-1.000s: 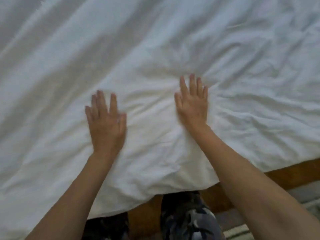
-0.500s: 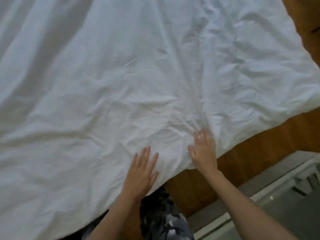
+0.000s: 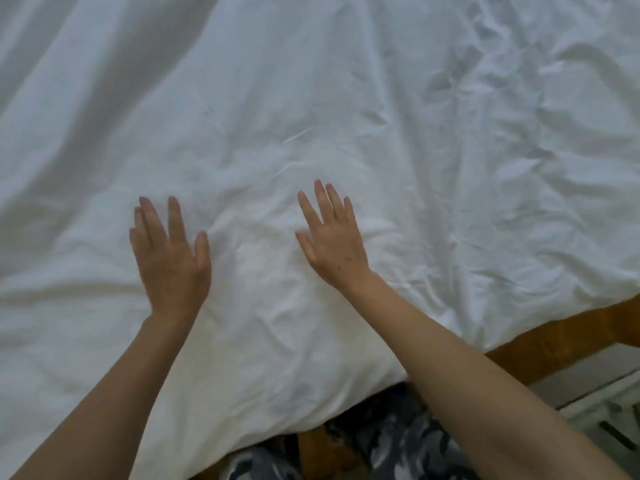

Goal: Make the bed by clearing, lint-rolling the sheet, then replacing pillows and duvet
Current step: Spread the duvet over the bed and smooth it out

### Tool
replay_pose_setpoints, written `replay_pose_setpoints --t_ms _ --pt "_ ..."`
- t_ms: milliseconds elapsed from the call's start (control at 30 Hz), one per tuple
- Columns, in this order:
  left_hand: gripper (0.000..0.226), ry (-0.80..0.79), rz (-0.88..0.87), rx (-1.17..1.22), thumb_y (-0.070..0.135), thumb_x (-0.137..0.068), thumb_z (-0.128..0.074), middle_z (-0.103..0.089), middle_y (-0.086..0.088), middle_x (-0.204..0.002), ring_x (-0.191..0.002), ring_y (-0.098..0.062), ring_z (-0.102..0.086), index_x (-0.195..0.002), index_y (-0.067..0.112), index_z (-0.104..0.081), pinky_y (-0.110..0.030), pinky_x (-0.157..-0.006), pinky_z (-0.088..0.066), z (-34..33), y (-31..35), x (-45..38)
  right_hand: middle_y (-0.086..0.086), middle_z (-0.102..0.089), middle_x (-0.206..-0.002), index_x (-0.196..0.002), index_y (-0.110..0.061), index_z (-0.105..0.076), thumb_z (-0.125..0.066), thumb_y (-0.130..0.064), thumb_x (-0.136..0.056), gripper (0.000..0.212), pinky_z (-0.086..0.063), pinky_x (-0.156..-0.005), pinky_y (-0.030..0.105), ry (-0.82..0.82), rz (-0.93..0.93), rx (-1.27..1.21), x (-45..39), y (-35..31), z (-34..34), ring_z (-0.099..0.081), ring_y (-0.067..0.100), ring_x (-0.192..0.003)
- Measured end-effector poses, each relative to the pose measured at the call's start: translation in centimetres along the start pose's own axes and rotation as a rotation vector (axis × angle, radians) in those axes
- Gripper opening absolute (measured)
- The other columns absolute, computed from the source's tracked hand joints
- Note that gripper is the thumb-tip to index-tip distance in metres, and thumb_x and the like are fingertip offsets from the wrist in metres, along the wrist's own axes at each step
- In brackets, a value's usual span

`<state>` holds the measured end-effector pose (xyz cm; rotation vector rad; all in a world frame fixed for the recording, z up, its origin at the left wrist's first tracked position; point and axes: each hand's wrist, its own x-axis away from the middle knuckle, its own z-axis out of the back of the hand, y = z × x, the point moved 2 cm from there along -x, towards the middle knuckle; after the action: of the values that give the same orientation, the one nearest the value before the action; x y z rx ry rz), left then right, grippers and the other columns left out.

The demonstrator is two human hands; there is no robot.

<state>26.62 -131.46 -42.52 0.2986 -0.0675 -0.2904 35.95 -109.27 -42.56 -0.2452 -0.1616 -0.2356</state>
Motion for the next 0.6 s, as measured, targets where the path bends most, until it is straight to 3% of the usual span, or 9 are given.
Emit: replay_pose_setpoints --t_ms 100,200,267,333,400,533,600 --pt "0.060 0.052 0.153 -0.006 0.039 -0.099 -0.036 -0.010 -0.024 -0.159 -0.147 -0.039 -0.012 -0.153 0.018 -0.019 -0.051 -0.119 -0.011 0.1 -3.9 -3.0 0.019 -0.026 -0.155 -0.149 -0.014 -0.033 -0.039 -0.039 -0.094 0.061 -0.020 -0.115 0.052 0.026 0.011 0.021 -3.9 -1.5 0.3 -0.022 0.034 -0.144" --pt "0.066 0.045 0.378 0.080 0.062 -0.093 -0.026 -0.001 0.000 -0.164 -0.144 -0.029 -0.026 -0.153 0.041 -0.007 -0.056 -0.114 -0.027 -3.4 -10.2 -7.2 0.016 -0.017 -0.159 -0.152 -0.019 -0.023 -0.040 -0.042 -0.096 0.063 -0.010 -0.117 0.050 0.020 0.034 0.078 -7.1 -0.3 0.2 -0.012 0.032 -0.147" --pt "0.067 0.109 0.347 0.061 0.060 -0.094 -0.026 0.004 0.004 -0.164 -0.141 -0.030 -0.030 -0.154 0.035 -0.011 -0.058 -0.112 -0.029 -5.6 -8.1 -7.6 0.016 -0.018 -0.158 -0.152 -0.020 -0.025 -0.039 -0.044 -0.095 0.063 -0.008 -0.117 0.048 0.008 0.040 0.086 -8.5 3.6 -0.4 -0.013 0.032 -0.147" --pt "0.058 0.074 0.279 0.031 0.047 -0.099 -0.026 -0.008 -0.016 -0.161 -0.143 -0.041 -0.022 -0.151 0.024 -0.018 -0.056 -0.115 -0.018 -8.0 1.8 -5.3 0.016 -0.031 -0.154 -0.146 -0.018 -0.040 -0.040 -0.046 -0.091 0.061 -0.011 -0.116 0.045 0.053 0.051 0.055 -8.5 9.7 -1.0 -0.026 0.033 -0.143" --pt "0.061 0.073 0.162 0.022 0.042 -0.098 -0.027 -0.011 -0.026 -0.159 -0.145 -0.046 -0.014 -0.152 0.014 -0.021 -0.057 -0.116 -0.008 -10.8 13.8 -2.4 0.016 -0.041 -0.148 -0.140 -0.014 -0.049 -0.038 -0.047 -0.089 0.061 -0.015 -0.114 0.041 0.116 0.057 0.029 -7.0 18.3 -0.7 -0.036 0.033 -0.138" --pt "0.067 -0.012 -0.079 -0.011 0.042 -0.095 -0.036 -0.017 -0.028 -0.157 -0.145 -0.044 -0.016 -0.152 0.010 -0.027 -0.053 -0.117 -0.007 -20.0 37.8 1.8 0.018 -0.037 -0.150 -0.144 -0.009 -0.041 -0.038 -0.046 -0.095 0.062 -0.007 -0.117 0.034 0.166 -0.082 0.085 -0.8 41.2 3.0 -0.035 0.034 -0.139" --pt "0.066 -0.077 -0.281 0.032 0.042 -0.092 -0.039 -0.022 -0.026 -0.156 -0.145 -0.041 -0.017 -0.150 0.011 -0.033 -0.053 -0.117 -0.008 -23.7 51.4 3.9 0.017 -0.031 -0.153 -0.148 -0.010 -0.034 -0.028 -0.049 -0.099 0.063 -0.012 -0.117 0.040 0.094 -0.230 0.158 4.4 53.6 5.9 -0.030 0.033 -0.141"
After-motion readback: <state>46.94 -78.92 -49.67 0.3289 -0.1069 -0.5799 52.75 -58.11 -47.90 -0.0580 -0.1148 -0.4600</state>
